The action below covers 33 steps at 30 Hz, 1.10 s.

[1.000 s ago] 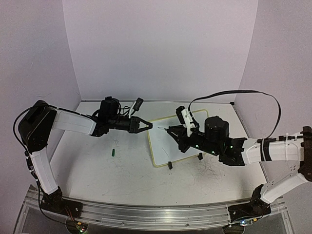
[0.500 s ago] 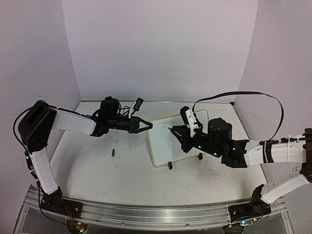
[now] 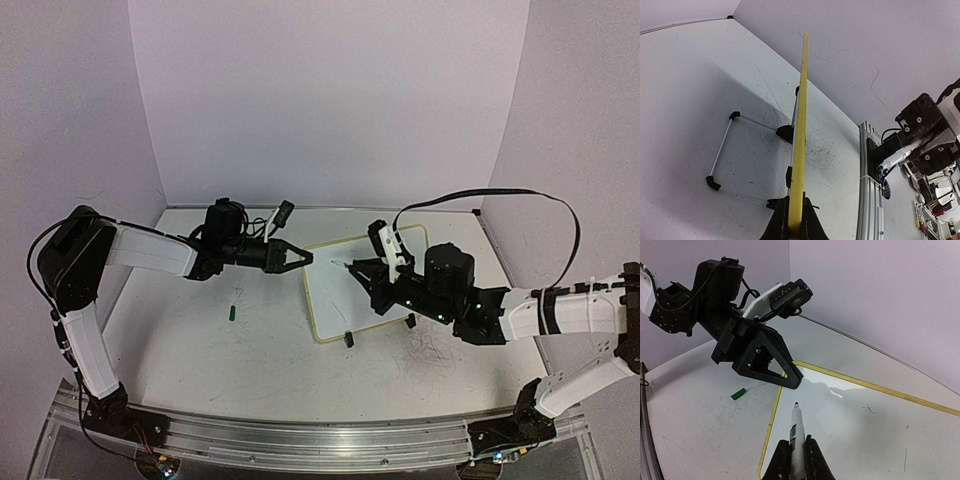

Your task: Write a sentence on the whiteboard

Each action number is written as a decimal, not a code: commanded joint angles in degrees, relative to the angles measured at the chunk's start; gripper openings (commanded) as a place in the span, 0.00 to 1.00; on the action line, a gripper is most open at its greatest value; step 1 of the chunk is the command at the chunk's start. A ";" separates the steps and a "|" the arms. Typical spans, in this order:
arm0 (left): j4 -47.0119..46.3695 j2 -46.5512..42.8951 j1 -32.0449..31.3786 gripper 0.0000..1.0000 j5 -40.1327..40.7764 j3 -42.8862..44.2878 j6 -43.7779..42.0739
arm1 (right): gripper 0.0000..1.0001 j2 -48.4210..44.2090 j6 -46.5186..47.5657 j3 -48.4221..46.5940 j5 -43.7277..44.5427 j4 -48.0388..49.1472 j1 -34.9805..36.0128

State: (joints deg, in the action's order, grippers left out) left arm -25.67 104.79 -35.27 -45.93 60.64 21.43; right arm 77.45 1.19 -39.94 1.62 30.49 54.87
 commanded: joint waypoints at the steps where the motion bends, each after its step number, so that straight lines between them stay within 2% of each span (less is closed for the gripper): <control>1: 0.12 -1.17 0.46 0.00 1.19 1.42 0.97 | 0.00 0.26 -0.75 -0.24 4.41 2.15 0.79; 4: 0.11 -1.16 0.45 0.00 1.11 1.51 1.06 | 0.00 0.05 -0.76 -0.12 5.66 2.29 0.81; 12: 0.10 -1.27 0.43 0.00 1.20 1.44 1.05 | 0.00 4.21 -0.01 -3.70 2.16 1.61 1.59; 33: 0.12 -1.51 0.36 0.00 1.03 1.53 1.32 | 0.00 11.92 1.00 -9.83 9.24 1.95 2.98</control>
State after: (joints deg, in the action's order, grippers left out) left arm -25.67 104.79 -35.31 -45.91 60.64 21.46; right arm 88.39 1.53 -47.43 8.80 30.41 57.57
